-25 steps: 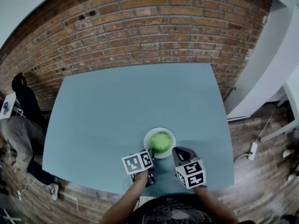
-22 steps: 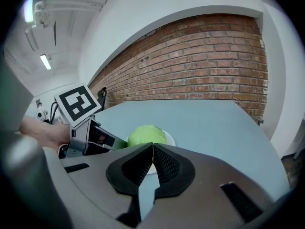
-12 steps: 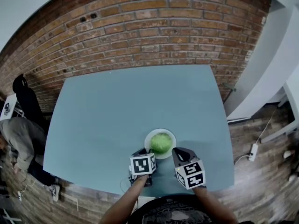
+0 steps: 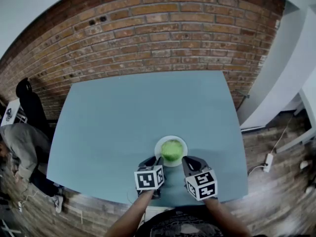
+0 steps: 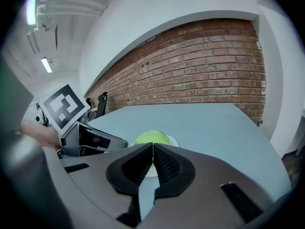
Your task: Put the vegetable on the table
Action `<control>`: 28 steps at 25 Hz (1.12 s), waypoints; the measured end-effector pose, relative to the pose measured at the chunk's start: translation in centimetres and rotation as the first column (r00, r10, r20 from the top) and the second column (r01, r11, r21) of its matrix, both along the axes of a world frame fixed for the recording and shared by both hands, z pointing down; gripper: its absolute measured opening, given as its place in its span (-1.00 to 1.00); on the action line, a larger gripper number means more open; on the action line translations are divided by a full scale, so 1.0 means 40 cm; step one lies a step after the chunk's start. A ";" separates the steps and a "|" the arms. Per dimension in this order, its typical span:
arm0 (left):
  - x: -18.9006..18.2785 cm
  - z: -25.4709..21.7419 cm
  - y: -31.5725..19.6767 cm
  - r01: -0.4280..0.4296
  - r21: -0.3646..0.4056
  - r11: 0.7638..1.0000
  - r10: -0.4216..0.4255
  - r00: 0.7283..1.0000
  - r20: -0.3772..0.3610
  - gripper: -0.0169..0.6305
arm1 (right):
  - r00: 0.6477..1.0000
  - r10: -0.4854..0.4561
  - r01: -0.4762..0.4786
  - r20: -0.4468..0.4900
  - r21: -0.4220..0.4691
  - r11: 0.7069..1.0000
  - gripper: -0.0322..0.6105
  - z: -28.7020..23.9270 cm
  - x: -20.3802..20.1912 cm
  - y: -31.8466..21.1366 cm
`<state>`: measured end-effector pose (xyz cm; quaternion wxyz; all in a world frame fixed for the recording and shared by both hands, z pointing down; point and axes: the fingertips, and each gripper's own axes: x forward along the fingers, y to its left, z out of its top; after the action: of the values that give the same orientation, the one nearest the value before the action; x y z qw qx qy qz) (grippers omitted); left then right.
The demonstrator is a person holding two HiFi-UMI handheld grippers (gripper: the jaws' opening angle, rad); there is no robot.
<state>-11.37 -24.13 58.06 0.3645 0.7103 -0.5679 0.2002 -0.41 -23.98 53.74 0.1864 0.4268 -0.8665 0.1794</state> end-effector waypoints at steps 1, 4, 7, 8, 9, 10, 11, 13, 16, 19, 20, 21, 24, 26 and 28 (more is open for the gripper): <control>0.004 -0.006 0.004 -0.007 0.011 1.000 0.007 1.000 -0.011 -0.62 | 1.000 -0.002 0.002 0.002 0.002 1.000 -0.87 -0.002 -0.002 0.003; 0.006 -0.022 0.020 -0.010 0.037 0.999 0.010 1.000 -0.014 -0.87 | 1.000 -0.013 0.013 0.002 0.006 1.000 -0.87 -0.004 -0.010 0.019; 0.007 -0.044 0.037 -0.015 0.067 0.998 0.016 1.000 -0.009 -0.90 | 1.000 -0.020 0.020 0.003 0.010 1.000 -0.87 -0.011 -0.019 0.037; 0.009 -0.052 0.042 -0.018 0.079 0.997 0.019 1.000 -0.014 -0.92 | 1.000 -0.022 0.022 0.004 0.013 1.000 -0.87 -0.015 -0.023 0.043; 0.011 -0.061 0.047 -0.020 0.091 0.996 0.022 1.000 -0.021 -0.94 | 1.000 -0.024 0.024 0.006 0.017 1.000 -0.87 -0.019 -0.026 0.048; 0.012 -0.069 0.051 -0.022 0.104 0.994 0.024 0.999 -0.026 -0.94 | 1.000 -0.026 0.025 0.009 0.020 0.999 -0.87 -0.023 -0.030 0.054; 0.012 -0.077 0.055 -0.024 0.115 0.993 0.028 0.999 -0.030 -0.94 | 1.000 -0.027 0.026 0.012 0.023 0.999 -0.87 -0.027 -0.033 0.059; 0.015 -0.094 0.063 -0.031 0.135 0.990 0.036 0.999 -0.039 -0.94 | 0.999 -0.026 0.026 0.021 0.032 0.999 -0.87 -0.038 -0.039 0.068; 0.021 -0.116 0.077 -0.043 0.161 0.986 0.053 0.997 -0.054 -0.94 | 0.999 -0.021 0.020 0.026 0.042 0.999 -0.87 -0.048 -0.043 0.082; 0.030 -0.137 0.094 -0.058 0.188 0.980 0.070 0.996 -0.061 -0.94 | 0.999 -0.014 0.012 0.030 0.047 0.999 -0.87 -0.058 -0.044 0.099; 0.034 -0.144 0.101 -0.062 0.199 0.978 0.076 0.995 -0.061 -0.94 | 0.999 -0.011 0.010 0.033 0.051 0.999 -0.87 -0.063 -0.045 0.106; 0.037 -0.152 0.109 -0.067 0.210 0.975 0.082 0.995 -0.062 -0.94 | 0.999 -0.009 0.007 0.036 0.056 0.998 -0.87 -0.069 -0.045 0.112; 0.047 -0.175 0.128 -0.084 0.250 0.965 0.101 0.993 -0.058 -0.94 | 0.999 -0.001 -0.002 0.040 0.068 0.998 -0.87 -0.085 -0.047 0.130; 0.054 -0.186 0.143 -0.095 0.270 0.958 0.114 0.992 -0.057 -0.94 | 0.999 0.005 -0.008 0.039 0.073 0.997 -0.87 -0.093 -0.045 0.144; 0.061 -0.196 0.160 -0.103 0.284 0.953 0.125 0.990 -0.061 -0.94 | 0.999 0.007 -0.009 0.038 0.073 0.997 -0.87 -0.096 -0.044 0.161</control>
<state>-8.92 -17.74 50.21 0.2701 0.7938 -0.5336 0.1103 -2.15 -17.52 49.88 0.1536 0.4335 -0.8741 0.1561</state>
